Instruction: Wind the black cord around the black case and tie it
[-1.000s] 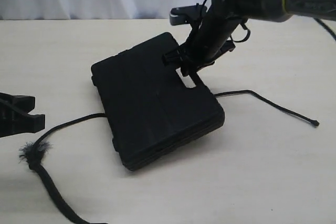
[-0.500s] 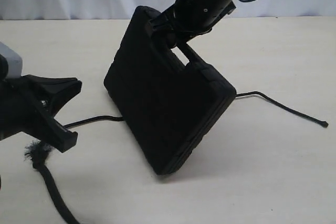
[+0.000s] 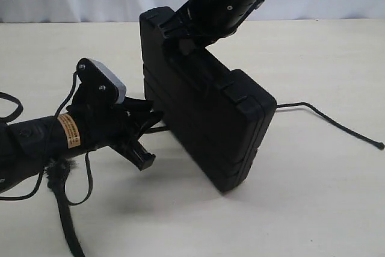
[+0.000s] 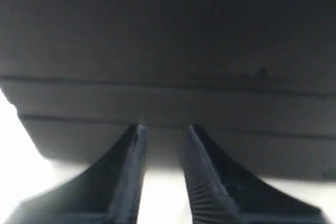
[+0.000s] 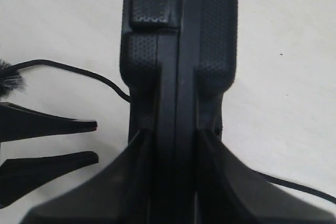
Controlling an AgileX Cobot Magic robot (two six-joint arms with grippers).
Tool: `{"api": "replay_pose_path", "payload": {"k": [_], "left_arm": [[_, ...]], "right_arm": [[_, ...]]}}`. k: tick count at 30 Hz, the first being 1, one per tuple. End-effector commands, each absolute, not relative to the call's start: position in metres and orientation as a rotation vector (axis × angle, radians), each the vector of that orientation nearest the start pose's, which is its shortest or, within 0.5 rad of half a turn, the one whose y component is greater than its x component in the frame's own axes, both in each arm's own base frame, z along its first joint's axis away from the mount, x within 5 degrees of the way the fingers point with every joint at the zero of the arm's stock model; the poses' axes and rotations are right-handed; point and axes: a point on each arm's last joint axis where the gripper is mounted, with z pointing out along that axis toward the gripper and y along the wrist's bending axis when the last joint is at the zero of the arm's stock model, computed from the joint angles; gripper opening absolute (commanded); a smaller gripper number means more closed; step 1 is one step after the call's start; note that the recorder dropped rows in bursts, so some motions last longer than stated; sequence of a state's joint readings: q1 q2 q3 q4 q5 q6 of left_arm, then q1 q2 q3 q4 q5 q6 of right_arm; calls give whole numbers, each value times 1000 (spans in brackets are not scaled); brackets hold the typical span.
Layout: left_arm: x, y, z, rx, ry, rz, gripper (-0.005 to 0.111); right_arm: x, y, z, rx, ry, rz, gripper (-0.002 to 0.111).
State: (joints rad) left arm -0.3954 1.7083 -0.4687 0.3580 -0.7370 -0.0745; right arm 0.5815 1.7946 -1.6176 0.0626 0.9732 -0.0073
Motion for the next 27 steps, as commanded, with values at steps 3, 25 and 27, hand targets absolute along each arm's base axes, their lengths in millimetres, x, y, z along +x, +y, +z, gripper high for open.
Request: {"api": "replay_pose_path", "payload": {"k": [3, 25, 27], "left_arm": [[255, -132, 143, 731, 1845, -380, 27], [262, -124, 145, 777, 1782, -163, 27], [262, -124, 146, 771, 1778, -169, 27]], "right_arm": [[317, 234, 310, -804, 2539, 362, 4], [265, 282, 301, -935, 2473, 317, 56], [264, 277, 312, -909, 2439, 298, 60]]}}
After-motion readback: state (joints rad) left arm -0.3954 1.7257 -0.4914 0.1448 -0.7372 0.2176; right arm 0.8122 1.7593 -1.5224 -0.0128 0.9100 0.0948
